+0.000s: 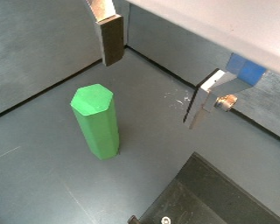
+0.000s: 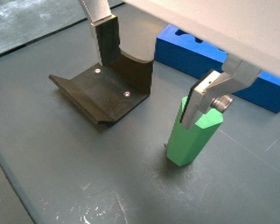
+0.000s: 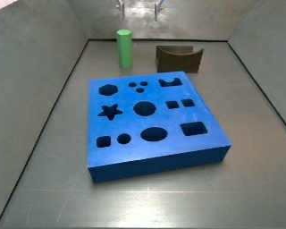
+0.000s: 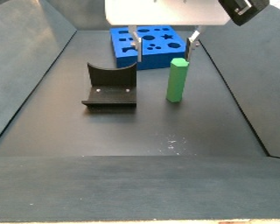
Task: Pick up the hexagon object. Move to above the board. Insert the hexagon object.
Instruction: Pick up the hexagon object.
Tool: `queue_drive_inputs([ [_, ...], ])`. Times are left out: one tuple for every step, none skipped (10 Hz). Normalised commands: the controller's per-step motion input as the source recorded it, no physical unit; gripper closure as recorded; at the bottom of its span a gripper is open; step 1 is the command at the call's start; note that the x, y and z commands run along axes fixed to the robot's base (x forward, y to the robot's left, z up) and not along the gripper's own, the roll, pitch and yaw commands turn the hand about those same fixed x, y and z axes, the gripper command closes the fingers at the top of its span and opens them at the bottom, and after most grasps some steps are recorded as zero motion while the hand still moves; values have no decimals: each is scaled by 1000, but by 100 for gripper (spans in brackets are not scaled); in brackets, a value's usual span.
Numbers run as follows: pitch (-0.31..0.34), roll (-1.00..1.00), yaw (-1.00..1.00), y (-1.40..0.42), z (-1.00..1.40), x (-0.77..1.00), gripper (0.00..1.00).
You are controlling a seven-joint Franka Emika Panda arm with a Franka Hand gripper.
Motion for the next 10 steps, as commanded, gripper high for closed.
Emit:
queue_drive_inputs([
  [0, 14, 0, 0, 0, -26, 0],
  [-129, 237, -206, -140, 174, -574, 0],
  [-137, 420, 0, -180, 86, -1000, 0],
  [-183, 326, 0, -177, 0, -1000, 0],
  [-106, 57, 126, 0, 0, -151, 0],
  [-31, 0, 0, -31, -231, 0, 0],
  [-246, 163, 0, -509, -1000, -234, 0],
  [-317, 0, 0, -60, -594, -40, 0],
  [0, 0, 0, -23, -29, 0, 0],
  [0, -114, 0, 31, -603, 291, 0],
])
